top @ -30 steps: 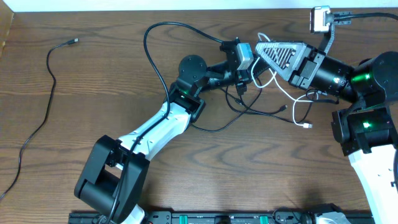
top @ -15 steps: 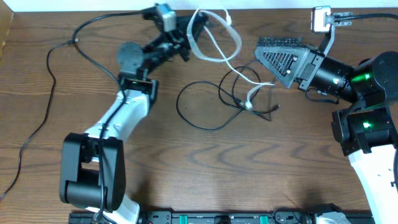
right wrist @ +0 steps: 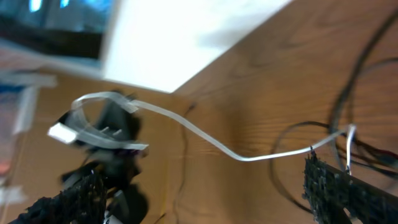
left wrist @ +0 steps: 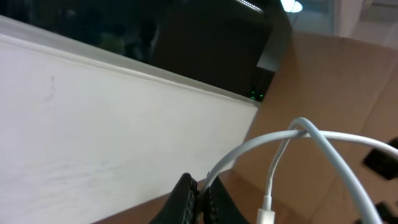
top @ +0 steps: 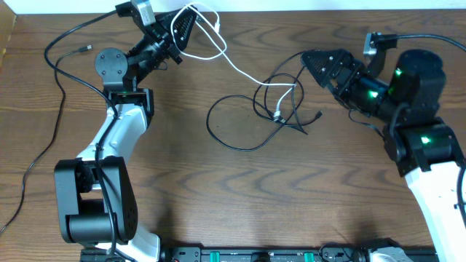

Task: Untangle cables
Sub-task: 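Carry the white cable to the upper left with the left gripper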

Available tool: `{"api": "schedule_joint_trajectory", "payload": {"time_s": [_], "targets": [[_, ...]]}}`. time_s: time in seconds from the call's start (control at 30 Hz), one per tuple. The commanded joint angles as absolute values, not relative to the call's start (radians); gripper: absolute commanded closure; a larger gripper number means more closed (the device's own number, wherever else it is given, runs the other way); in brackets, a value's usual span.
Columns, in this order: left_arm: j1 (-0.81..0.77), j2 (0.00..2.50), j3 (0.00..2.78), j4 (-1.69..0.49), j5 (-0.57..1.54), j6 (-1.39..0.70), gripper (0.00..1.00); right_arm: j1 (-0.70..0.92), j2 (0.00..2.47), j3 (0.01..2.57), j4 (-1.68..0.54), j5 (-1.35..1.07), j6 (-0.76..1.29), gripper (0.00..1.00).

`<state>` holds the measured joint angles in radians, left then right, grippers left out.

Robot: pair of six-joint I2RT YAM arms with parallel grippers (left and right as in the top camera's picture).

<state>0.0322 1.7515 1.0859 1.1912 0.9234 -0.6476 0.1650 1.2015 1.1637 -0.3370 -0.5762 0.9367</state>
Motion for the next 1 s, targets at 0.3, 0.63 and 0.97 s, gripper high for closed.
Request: {"api": "schedule_joint_trajectory", "payload": {"time_s": [0.3, 0.63, 0.97], "targets": [[0.009, 1.743, 1.094, 1.221, 1.086, -0.705, 0.93, 0.159, 1.584, 1.169, -0.305, -0.395, 0.867, 0.06], [0.018, 1.743, 1.094, 1.221, 1.115, -0.689, 0.92, 0.149, 1.689, 1.169, -0.236, -0.346, 0.846, 0.99], [0.285, 1.743, 1.094, 0.852, 1.107, -0.525, 0.92, 0.009, 1.689, 1.169, -0.385, -0.342, 0.755, 0.99]]}}
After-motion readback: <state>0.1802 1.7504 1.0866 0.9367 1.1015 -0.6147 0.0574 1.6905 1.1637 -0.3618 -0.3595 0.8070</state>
